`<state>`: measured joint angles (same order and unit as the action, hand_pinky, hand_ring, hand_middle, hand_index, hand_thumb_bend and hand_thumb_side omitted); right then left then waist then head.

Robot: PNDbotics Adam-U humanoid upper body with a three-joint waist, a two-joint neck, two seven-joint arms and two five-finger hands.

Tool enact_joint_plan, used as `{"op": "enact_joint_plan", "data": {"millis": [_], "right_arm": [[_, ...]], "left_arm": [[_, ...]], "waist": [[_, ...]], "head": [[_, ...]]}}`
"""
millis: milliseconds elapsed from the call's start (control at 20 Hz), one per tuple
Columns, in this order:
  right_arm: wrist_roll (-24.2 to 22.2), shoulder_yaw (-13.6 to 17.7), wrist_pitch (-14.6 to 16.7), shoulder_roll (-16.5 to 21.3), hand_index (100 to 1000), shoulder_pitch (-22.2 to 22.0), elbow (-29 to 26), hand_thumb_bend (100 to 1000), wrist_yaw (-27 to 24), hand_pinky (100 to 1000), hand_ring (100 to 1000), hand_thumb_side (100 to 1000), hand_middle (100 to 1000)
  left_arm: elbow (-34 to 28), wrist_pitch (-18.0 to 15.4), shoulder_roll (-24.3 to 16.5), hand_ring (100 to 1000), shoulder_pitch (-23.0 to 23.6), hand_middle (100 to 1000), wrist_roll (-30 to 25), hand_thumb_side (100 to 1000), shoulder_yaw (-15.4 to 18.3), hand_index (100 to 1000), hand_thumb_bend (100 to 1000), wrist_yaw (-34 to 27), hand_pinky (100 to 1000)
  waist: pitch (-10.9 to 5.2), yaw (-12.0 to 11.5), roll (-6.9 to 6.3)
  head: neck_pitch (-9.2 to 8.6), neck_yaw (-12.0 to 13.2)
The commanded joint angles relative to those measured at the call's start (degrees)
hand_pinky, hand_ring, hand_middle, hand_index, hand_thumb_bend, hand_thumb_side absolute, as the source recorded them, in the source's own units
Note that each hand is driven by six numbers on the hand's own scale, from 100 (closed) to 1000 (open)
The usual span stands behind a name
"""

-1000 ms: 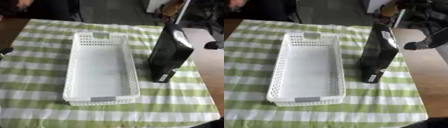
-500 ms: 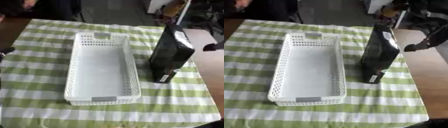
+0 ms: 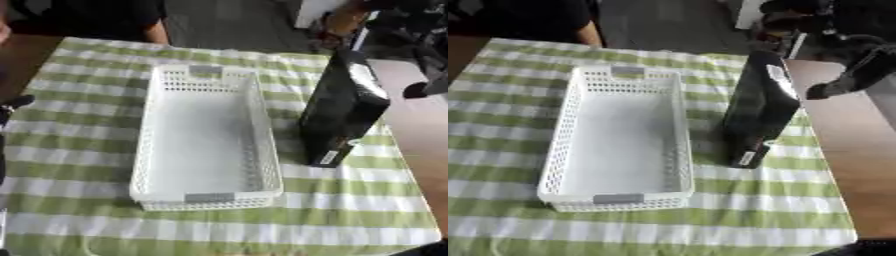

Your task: Pick up objects on the table and place them in the box.

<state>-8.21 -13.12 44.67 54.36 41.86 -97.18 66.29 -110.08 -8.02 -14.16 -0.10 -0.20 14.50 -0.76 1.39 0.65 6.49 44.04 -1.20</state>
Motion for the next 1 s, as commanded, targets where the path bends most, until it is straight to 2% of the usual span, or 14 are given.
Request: {"op": "enact_joint_plan", "data": {"millis": [50,450,1000], "right_arm": [[4.6,-0.8,1.2,2.5,1000,1.8,0.0,632,4.6,1000,1000,560,1000],[11.0,-3.1,2.7,2.4,1000,2.8,1.7,579,10.7,1000,1000,536,1000],[13.1,-5.7,4.1,2.0,1000,3.6,3.1,483,15.0,1000,1000,516,1000]], "left_arm": [[-0.6,0.1,-1.4,1000,-0.1,1000,0.0,999,0.1,905,185,0.3,773],[-0.7,0.1,-1.6,1000,0.1,1000,0.2,1000,0.2,905,183,0.5,773],[-0.7,0.2,-1.7,1000,0.3,1000,0.1,1000,0.2,904,183,0.6,773]], "waist": [[-0.68,0.2,-0.16],[-0.82,0.7,0.08],[-0.88,0.8,0.3]], "head": [[-0.2,0.6],[-0.35,0.9],[-0.49,0.8]]}}
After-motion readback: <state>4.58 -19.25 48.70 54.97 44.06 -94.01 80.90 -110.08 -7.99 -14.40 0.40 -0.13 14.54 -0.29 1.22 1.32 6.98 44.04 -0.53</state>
